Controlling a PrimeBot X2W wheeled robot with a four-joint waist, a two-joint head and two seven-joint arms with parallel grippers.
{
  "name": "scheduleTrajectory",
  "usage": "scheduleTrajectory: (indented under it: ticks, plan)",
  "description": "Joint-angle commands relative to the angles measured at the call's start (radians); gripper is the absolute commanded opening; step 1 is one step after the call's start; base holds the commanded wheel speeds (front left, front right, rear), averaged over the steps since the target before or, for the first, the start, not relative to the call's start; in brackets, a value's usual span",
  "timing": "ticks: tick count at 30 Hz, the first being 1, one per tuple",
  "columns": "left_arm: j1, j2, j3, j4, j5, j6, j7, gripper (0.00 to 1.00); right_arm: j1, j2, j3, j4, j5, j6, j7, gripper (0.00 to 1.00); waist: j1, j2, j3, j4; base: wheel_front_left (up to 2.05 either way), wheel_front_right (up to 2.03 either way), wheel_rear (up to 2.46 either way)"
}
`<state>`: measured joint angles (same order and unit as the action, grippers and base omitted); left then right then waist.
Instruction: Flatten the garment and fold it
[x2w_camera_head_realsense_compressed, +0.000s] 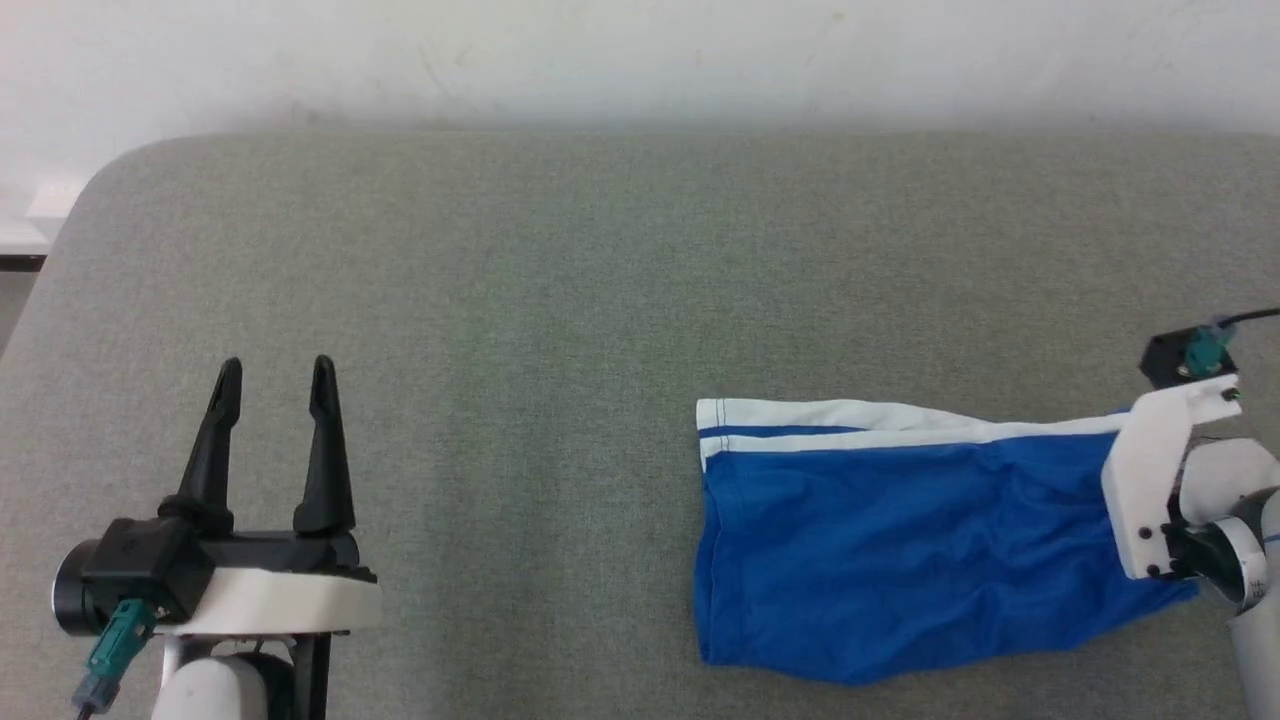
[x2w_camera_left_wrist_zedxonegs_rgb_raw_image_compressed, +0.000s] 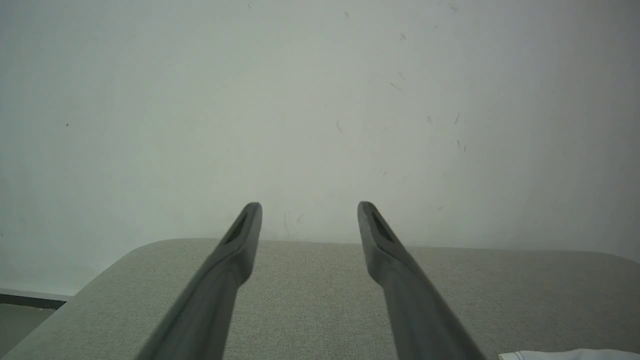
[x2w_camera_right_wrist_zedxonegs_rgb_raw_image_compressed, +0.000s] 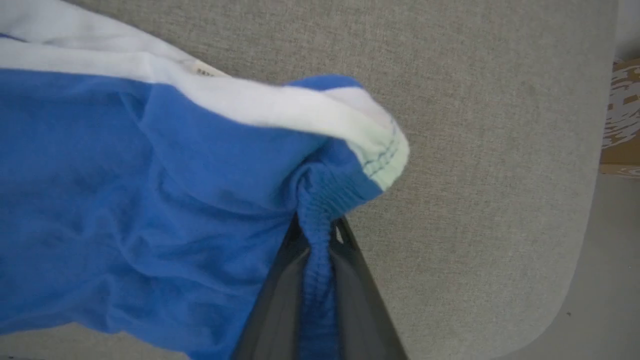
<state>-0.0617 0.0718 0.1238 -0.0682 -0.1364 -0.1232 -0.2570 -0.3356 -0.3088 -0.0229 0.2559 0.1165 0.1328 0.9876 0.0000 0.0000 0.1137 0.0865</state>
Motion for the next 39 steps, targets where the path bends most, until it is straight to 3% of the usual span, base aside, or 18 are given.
scheduleTrajectory:
  ticks: [1,7,12,24,32,33,34,35,39]
  plan:
    - [0.016,-0.002,0.002,-0.003,0.009,-0.007,-0.005,1.0,0.015,-0.005,0.015,-0.043,0.017,-0.002,0.031,0.0,0.0,0.0,-0.01,-0.006,0.0,0.0,0.0]
    - [0.027,-0.008,0.0,-0.005,0.014,-0.007,-0.005,1.0,0.043,0.047,0.094,-0.254,0.129,-0.002,0.174,0.0,0.0,0.0,-0.024,-0.007,0.0,0.0,0.0]
    - [0.024,-0.011,-0.01,-0.002,0.012,-0.007,-0.005,1.0,0.033,0.121,0.176,-0.289,0.156,-0.002,0.186,0.0,0.0,0.0,-0.024,0.01,0.0,0.0,0.0]
    - [0.018,-0.014,-0.024,0.002,-0.004,-0.007,-0.005,1.0,-0.083,0.228,0.316,-0.032,0.064,-0.002,0.04,0.0,0.0,0.0,-0.001,0.081,0.0,0.0,0.0]
    - [0.02,-0.017,-0.028,0.005,-0.011,-0.007,-0.005,1.0,-0.128,0.249,0.373,0.122,0.02,-0.002,-0.015,0.0,0.0,0.0,0.013,0.102,0.0,0.0,0.0]
    - [0.021,-0.018,-0.03,0.007,-0.012,-0.007,-0.005,1.0,-0.133,0.252,0.383,0.16,0.008,-0.002,-0.033,0.35,0.0,0.0,0.013,0.104,0.0,0.0,0.0]
    - [0.021,-0.018,-0.03,0.007,-0.012,-0.007,-0.005,1.0,-0.133,0.252,0.383,0.16,0.008,-0.002,-0.033,0.35,0.0,0.0,0.013,0.104,0.0,0.0,0.0]
    - [0.022,-0.018,-0.034,0.011,-0.014,-0.007,-0.005,1.0,-0.144,0.254,0.406,0.183,-0.001,-0.002,-0.052,1.0,0.0,0.0,0.01,0.103,0.0,0.0,0.0]
    - [0.023,-0.019,-0.037,0.015,-0.016,-0.007,-0.005,1.0,-0.168,0.257,0.439,0.189,0.019,-0.002,-0.082,1.0,0.0,0.0,0.002,0.095,0.0,0.0,0.0]
